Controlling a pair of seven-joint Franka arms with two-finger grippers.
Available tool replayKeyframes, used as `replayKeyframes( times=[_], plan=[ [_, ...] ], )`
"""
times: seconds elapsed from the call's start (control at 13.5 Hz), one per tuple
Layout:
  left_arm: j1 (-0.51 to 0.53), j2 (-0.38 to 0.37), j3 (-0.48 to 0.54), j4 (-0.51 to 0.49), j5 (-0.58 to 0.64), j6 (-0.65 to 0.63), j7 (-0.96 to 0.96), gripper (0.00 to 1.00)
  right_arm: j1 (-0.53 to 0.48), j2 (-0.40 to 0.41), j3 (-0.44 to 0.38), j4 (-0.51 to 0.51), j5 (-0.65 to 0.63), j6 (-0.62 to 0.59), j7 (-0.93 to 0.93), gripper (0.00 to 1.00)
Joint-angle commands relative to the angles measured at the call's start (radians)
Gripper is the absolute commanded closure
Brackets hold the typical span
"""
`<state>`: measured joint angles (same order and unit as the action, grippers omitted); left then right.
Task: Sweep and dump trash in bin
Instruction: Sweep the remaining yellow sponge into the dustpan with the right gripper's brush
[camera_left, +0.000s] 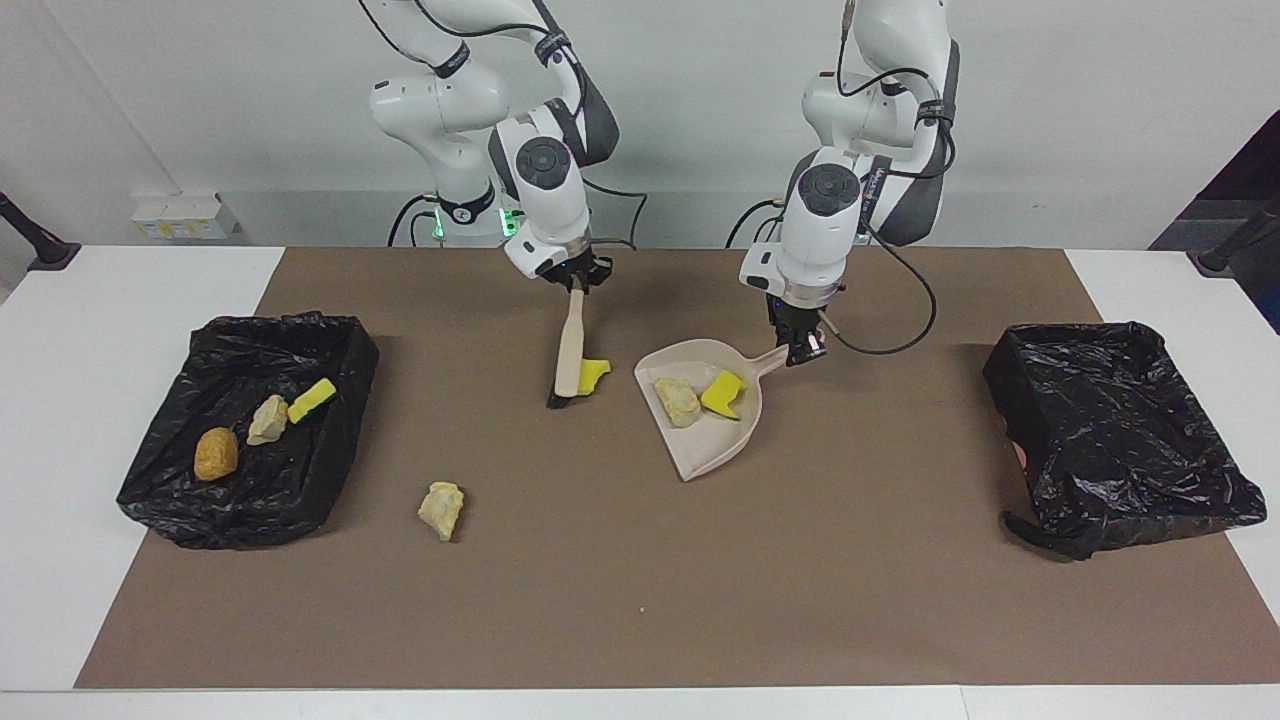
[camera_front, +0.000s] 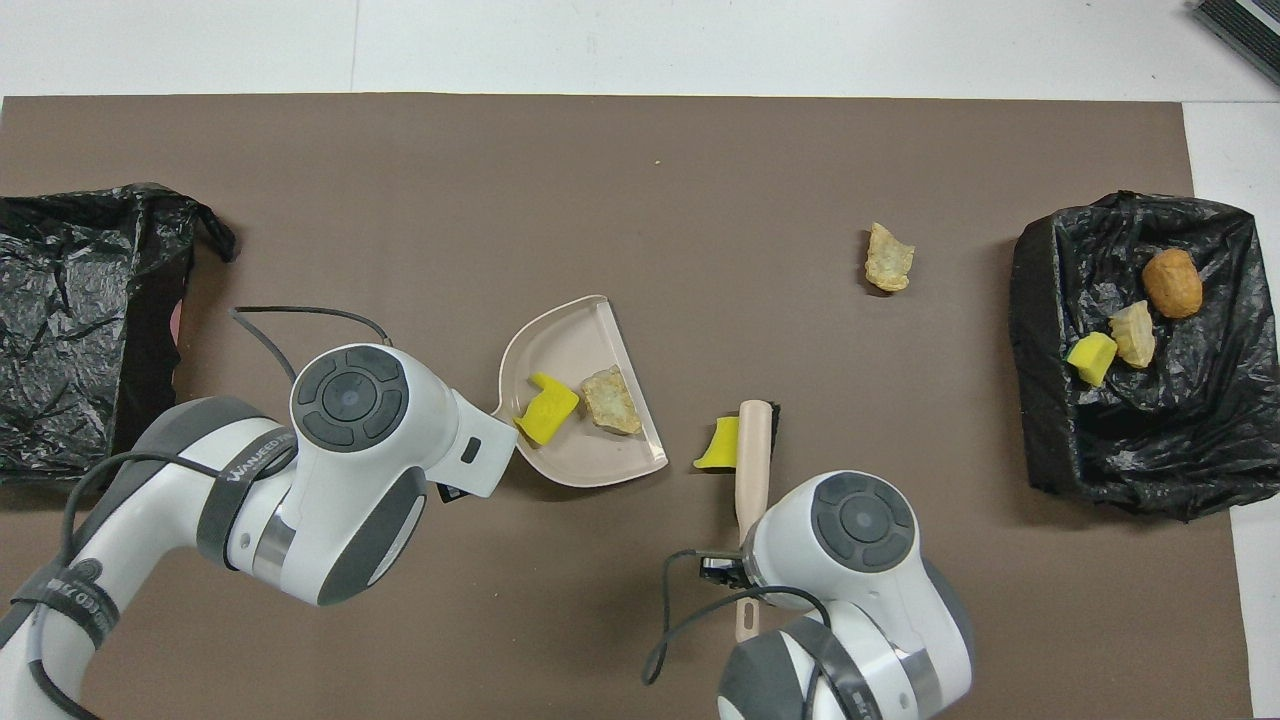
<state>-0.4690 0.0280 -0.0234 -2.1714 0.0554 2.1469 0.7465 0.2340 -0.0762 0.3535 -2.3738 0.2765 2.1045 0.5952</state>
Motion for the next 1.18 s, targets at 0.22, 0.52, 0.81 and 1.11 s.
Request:
replayKeyframes(
  times=[0.22, 0.52, 0.81, 1.11],
  plan=[
    [-0.019, -0.050, 0.014, -0.077, -0.006, 0.054, 0.005, 1.00, 0.077, 0.231, 0.002, 0.260, 0.041, 0.005, 0.127, 1.00],
    [-0.016, -0.050, 0.014, -0.077, -0.006, 0.057, 0.001, 1.00, 0.165, 0.224, 0.002, 0.283, 0.067, 0.022, 0.100, 1.00],
    [-0.011, -0.048, 0.014, -0.076, -0.006, 0.064, -0.004, 1.00, 0.185, 0.208, 0.001, 0.274, 0.066, 0.019, -0.032, 1.00],
    [-0.010, -0.048, 0.014, -0.076, -0.006, 0.068, -0.090, 1.00, 0.124, 0.155, -0.004, 0.268, 0.052, -0.043, -0.109, 1.00]
  ],
)
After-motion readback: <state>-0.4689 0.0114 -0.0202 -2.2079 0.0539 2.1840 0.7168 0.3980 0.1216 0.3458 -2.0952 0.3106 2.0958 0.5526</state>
